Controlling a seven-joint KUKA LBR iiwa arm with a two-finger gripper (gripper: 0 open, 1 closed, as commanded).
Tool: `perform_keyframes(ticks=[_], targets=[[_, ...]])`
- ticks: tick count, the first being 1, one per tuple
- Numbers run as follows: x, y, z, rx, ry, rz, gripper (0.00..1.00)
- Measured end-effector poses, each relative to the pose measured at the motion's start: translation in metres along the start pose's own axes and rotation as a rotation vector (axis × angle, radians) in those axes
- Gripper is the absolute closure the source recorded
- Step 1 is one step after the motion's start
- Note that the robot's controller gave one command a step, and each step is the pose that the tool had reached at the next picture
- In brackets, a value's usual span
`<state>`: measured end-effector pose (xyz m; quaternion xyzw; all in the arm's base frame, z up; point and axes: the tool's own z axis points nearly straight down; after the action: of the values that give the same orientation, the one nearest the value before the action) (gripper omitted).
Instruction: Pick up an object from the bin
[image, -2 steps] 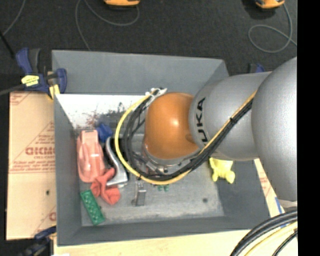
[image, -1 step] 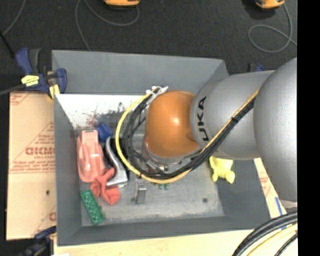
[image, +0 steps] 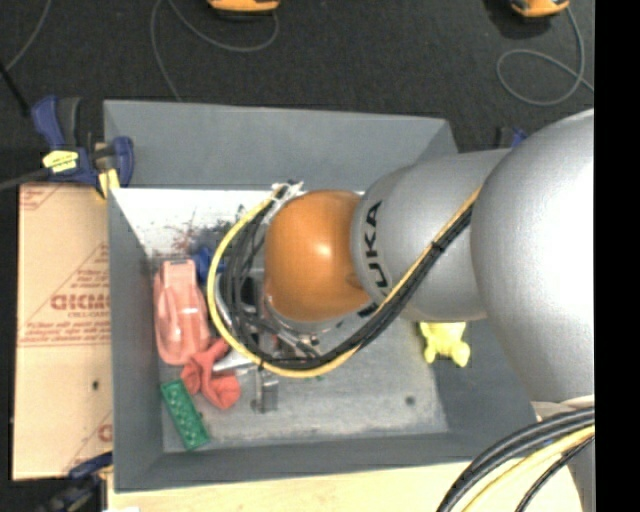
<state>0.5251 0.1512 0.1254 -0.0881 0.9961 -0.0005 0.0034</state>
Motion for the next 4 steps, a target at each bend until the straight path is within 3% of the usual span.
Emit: perform_keyframes(ticks=[1, 2, 3, 4], targets=[[-0.003, 0.03, 0.012, -0.001, 0.013, -0.201, 0.0], [-0.007, 0.038, -0.009, -0.002, -0.002, -0.223, 0.0], [-0.03, 0.013, 0.024, 0.002, 0.005, -0.531, 0.0], [-0.041, -0.01, 0.052, 0.003, -0.011, -0.694, 1.0]])
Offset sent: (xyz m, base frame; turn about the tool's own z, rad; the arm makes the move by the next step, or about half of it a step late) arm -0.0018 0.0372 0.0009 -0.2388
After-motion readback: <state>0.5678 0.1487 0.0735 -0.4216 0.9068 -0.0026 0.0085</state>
